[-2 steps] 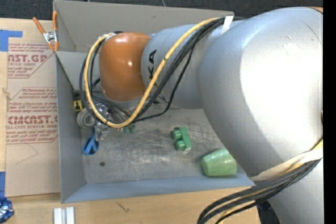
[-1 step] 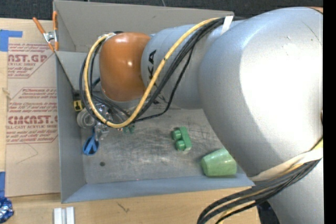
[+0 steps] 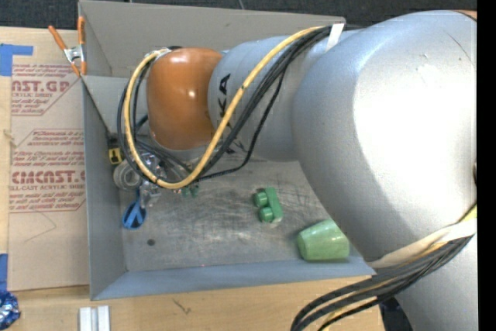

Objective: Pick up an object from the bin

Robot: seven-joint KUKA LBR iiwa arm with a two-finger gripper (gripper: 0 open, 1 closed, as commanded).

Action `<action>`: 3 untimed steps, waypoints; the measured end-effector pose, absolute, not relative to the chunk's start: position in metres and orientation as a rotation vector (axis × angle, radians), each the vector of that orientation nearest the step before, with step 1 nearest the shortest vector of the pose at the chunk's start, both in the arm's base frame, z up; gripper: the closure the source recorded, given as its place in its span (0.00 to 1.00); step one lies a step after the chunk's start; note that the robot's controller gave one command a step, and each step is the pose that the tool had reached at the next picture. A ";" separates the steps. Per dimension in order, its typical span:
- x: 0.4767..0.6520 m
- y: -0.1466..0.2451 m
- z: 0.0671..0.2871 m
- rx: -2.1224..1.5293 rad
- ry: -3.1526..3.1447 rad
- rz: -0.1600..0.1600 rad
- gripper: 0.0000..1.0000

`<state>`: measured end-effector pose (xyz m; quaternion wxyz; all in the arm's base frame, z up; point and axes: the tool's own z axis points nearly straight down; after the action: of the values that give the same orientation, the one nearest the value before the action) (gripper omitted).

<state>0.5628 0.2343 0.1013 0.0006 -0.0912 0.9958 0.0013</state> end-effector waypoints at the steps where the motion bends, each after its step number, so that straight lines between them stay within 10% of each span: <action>1: 0.563 0.234 0.101 -0.286 3.127 0.004 1.00; 3: 0.569 0.237 0.079 0.157 3.134 0.008 1.00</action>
Offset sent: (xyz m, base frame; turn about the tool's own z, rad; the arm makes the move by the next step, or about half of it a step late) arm 0.0000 0.0000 0.0000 0.0000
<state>0.5687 0.2370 0.0786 0.0019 0.0500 0.9987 0.0025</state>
